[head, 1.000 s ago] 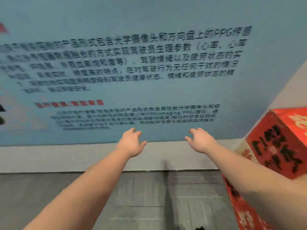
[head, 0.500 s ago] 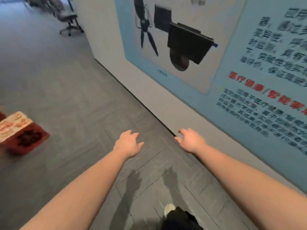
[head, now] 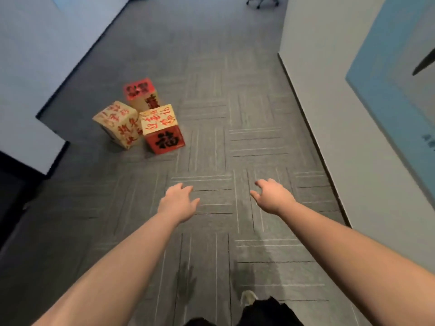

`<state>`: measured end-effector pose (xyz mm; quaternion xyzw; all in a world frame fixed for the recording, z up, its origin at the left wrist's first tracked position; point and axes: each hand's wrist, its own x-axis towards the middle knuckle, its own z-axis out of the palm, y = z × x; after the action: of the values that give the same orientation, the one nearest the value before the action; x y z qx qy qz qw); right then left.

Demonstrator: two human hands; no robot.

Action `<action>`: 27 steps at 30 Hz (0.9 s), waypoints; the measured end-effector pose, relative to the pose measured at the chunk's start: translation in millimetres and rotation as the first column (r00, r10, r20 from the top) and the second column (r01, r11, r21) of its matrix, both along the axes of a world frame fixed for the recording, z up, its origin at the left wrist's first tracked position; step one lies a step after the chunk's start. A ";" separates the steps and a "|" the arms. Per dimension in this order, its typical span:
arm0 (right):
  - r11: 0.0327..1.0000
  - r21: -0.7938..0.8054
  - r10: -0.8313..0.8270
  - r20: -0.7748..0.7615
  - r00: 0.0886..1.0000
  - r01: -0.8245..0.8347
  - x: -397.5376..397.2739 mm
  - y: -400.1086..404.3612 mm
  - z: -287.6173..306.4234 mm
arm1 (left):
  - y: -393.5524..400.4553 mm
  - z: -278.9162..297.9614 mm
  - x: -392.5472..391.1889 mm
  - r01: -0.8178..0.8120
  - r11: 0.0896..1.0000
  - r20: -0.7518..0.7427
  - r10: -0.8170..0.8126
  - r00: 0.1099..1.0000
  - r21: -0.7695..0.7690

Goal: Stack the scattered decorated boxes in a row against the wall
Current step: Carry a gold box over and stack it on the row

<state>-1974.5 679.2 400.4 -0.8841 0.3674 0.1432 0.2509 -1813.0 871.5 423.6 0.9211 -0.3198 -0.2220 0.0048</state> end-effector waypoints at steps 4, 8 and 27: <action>0.989 -0.014 0.148 -0.023 0.989 -0.148 97.6 -12.3 -1.4 | 8.0 -1.6 68.1 -0.135 0.991 -0.042 0.134 0.990 -0.010; 0.975 -0.025 0.219 -0.029 0.975 -0.220 199.8 -26.6 -6.9 | 14.0 -10.2 153.8 -0.234 0.972 -0.029 0.233 0.972 -0.010; 0.974 0.011 0.227 -0.106 0.968 -0.227 647.2 -122.1 -53.4 | -95.1 -73.7 607.7 -0.244 0.969 -0.114 0.248 0.962 0.050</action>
<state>-1327.3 557.2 347.0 -0.9115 0.2769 0.2179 0.2122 -1205.3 776.4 349.9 0.9387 -0.1981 -0.2801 0.0349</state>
